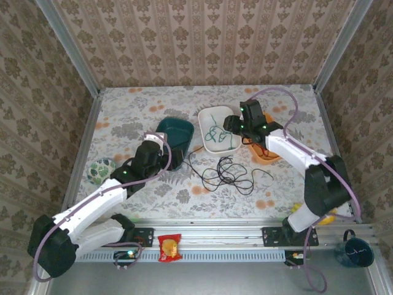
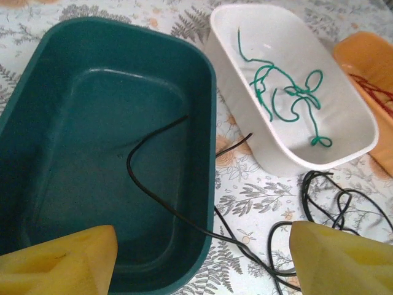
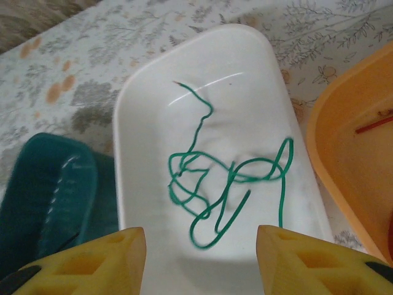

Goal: Untangle the cables

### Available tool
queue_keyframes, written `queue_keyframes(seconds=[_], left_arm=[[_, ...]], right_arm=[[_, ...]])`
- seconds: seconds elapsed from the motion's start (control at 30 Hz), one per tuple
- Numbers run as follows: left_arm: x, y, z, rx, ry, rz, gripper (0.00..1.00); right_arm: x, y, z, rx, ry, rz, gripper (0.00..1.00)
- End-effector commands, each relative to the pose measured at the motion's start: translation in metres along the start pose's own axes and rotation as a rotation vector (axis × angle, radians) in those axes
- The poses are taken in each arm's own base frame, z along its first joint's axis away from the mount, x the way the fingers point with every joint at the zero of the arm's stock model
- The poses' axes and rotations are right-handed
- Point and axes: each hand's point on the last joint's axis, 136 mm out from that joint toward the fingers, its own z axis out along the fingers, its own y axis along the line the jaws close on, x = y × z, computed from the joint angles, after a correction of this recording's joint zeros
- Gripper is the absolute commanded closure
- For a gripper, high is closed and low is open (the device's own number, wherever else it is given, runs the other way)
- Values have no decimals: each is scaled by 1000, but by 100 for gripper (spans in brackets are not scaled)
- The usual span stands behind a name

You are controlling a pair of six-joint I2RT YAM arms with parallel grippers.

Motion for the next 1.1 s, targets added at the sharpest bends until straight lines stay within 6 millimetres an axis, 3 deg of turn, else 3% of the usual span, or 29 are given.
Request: queue_keyframes(seconds=[0.0, 0.07, 0.2, 0.3, 0.37, 0.47, 0.6, 0.87, 0.97, 1.07], left_arm=[[-4, 5, 4, -62, 8, -44, 25], [-6, 15, 6, -124, 3, -77, 25], [-9, 52, -3, -337, -15, -172, 25], [-8, 75, -15, -454, -31, -210, 24], [-7, 83, -21, -484, -39, -226, 24], [-5, 88, -27, -485, -55, -249, 24], [1, 95, -35, -478, -64, -290, 24], [7, 99, -36, -458, -37, -317, 24], [7, 100, -37, -455, -37, -326, 24], [5, 98, -36, -438, -46, -324, 24]], right_arm=[[27, 31, -27, -154, 62, -118, 48], [60, 51, -32, -260, 175, -192, 48], [138, 85, -35, -395, 417, -373, 47], [175, 101, -25, -431, 525, -460, 47], [187, 110, -15, -434, 564, -496, 47], [195, 120, 3, -415, 573, -545, 47], [194, 118, 30, -350, 575, -573, 47], [201, 123, 56, -358, 593, -580, 50], [205, 126, 58, -374, 608, -564, 59], [202, 126, 52, -376, 589, -566, 87]])
